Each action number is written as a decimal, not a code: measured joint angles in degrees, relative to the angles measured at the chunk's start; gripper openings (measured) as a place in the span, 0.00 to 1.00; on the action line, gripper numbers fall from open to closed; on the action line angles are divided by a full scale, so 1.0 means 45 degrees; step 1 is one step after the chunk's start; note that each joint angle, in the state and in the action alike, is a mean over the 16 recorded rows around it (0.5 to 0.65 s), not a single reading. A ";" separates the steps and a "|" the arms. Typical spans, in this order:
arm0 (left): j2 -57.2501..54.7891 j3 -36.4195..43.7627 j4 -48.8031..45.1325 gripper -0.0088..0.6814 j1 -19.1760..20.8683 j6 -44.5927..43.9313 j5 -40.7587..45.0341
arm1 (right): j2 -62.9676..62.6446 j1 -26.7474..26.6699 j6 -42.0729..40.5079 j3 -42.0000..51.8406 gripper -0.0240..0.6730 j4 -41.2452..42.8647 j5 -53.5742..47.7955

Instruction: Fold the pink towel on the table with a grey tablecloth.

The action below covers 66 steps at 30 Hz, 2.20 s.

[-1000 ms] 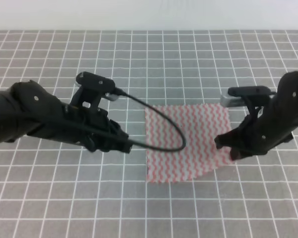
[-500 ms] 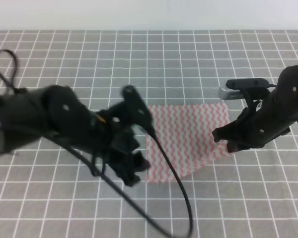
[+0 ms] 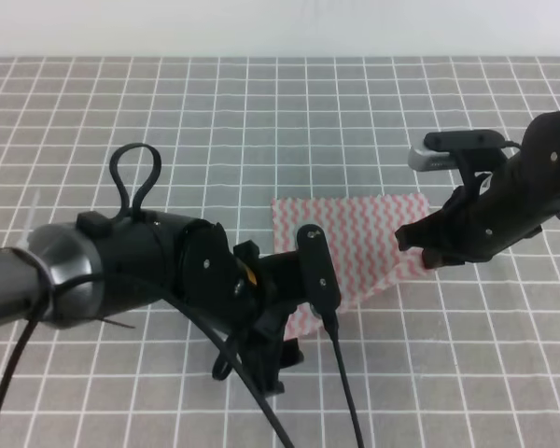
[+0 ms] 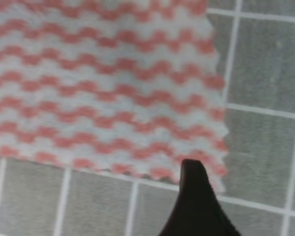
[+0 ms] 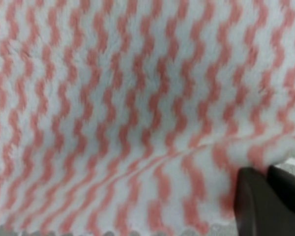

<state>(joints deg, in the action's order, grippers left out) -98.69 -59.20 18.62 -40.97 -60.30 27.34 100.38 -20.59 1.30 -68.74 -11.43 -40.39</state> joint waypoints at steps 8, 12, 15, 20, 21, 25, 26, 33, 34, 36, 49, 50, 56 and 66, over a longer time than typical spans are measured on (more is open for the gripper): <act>-0.0326 0.0000 -0.0195 0.63 -0.0039 -0.0013 -0.0582 | -0.0037 0.0000 0.0000 -0.0090 0.01 0.0030 0.0142; -0.0476 -0.0004 -0.0208 0.63 -0.0038 -0.0028 -0.0831 | -0.0054 0.0000 0.0004 -0.0091 0.01 0.0032 0.0231; -0.0590 -0.0006 -0.0213 0.63 -0.0038 -0.0033 -0.0993 | -0.0054 0.0000 0.0005 -0.0093 0.01 0.0031 0.0288; -0.0770 -0.0004 -0.0217 0.63 -0.0038 -0.0029 -0.1231 | -0.0054 0.0000 0.0016 -0.0093 0.01 0.0029 0.0397; -0.0795 -0.0002 -0.0217 0.63 -0.0038 -0.0029 -0.1275 | -0.0071 0.0000 0.0019 -0.0091 0.01 0.0028 0.0423; -0.0957 -0.0002 -0.0217 0.63 -0.0038 0.0103 -0.1512 | -0.0037 0.0000 0.0021 -0.0096 0.01 0.0025 0.0482; -0.0999 -0.0002 -0.0217 0.62 -0.0038 0.0171 -0.1584 | -0.0037 0.0000 0.0022 -0.0096 0.01 0.0025 0.0498; -0.1213 0.0002 -0.0219 0.52 -0.0039 0.0661 -0.2174 | -0.0021 0.0000 0.0030 -0.0098 0.01 0.0020 0.0566; -0.1230 0.0002 -0.0221 0.48 -0.0039 0.0733 -0.2267 | -0.0021 0.0000 0.0030 -0.0098 0.01 0.0020 0.0572; -0.1255 0.0002 -0.0224 0.41 -0.0039 0.0874 -0.2449 | -0.0004 0.0000 0.0029 -0.0099 0.01 0.0023 0.0568; -0.1282 -0.0002 -0.0236 0.03 0.0044 0.1176 -0.3416 | -0.0037 0.0010 0.0030 -0.0094 0.01 0.0099 0.0471; -0.1282 -0.0010 -0.0234 0.03 0.0078 0.1222 -0.3467 | -0.0054 0.0011 0.0032 -0.0093 0.01 0.0108 0.0460; -0.1269 -0.0219 -0.0223 0.01 0.0343 0.1510 -0.3607 | -0.0087 0.0016 0.0034 -0.0091 0.01 0.0150 0.0406; -0.1426 -0.1029 -0.0228 0.01 0.0703 0.1752 -0.3294 | -0.0116 0.0020 0.0037 -0.0088 0.01 0.0246 0.0486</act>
<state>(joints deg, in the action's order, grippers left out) -105.11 -63.83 17.59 -37.81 -52.41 12.52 99.86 -20.50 1.46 -69.14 -10.33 -38.20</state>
